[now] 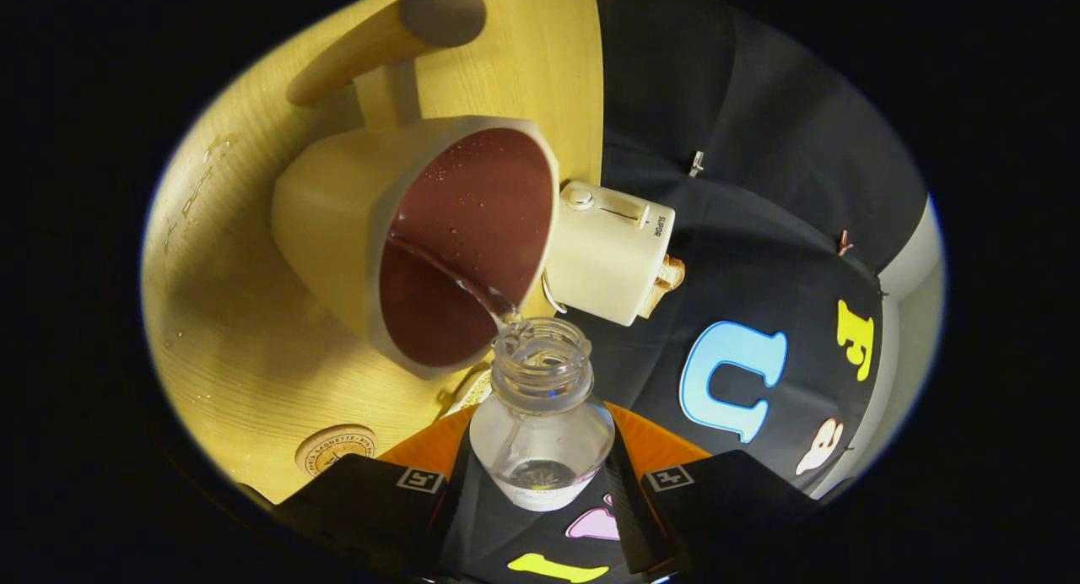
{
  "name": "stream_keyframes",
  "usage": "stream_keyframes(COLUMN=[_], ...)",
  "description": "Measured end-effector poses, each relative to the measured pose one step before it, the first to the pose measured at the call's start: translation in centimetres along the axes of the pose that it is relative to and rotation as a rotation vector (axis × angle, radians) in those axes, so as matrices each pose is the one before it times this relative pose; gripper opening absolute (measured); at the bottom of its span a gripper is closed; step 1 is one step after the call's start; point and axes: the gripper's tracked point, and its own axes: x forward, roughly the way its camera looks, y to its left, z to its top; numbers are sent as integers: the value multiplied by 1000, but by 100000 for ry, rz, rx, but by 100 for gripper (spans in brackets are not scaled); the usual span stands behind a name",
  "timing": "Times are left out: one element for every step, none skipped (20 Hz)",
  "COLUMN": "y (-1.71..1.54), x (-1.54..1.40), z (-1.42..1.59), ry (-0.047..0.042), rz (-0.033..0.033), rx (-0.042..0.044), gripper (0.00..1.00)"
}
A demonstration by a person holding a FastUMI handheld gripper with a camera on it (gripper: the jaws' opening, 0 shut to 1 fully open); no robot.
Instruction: Take the bottle from table, then pour the juice into the cup, finally place the bottle on the coaster
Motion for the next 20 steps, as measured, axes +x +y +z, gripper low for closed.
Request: stream_keyframes(y=[143,-28,-34,-40,-193,-150,-148,-160,-221,-146,-185,-139,-200,-108,-64,-137,-117,-88,-89,-44], x=[0,-31,-89,14,105,-11,51,1,142,6,50,89,71,13,145,-68,46,-56,61,18], z=[-117,-108,-35,7,156,90,113,54,116,-1,15,-104,-36,-137,-48,-68,-54,-78,-65,-118], ry=[-173,-11,-24,-112,-418,-528,-529,-539,-559,-395,-339,-216,-214,-118,-165,-182,-170,90,-21,-125], rz=[30,-64,9,-128,-180,-258,-312,-297,-397,-267,-261,-270,-230,-248,-149,-75,-218,-28,-93,-247], rx=[-805,-491,-369,-561,-734,-870,-951,-892,-1009,-744,-727,-943,-887,-610,-471,-530,-370,-380,-144,-362], gripper=[71,71,71,71,71,71,71,71,71,71,71,71,71,71,71,71,71,71,71,71])
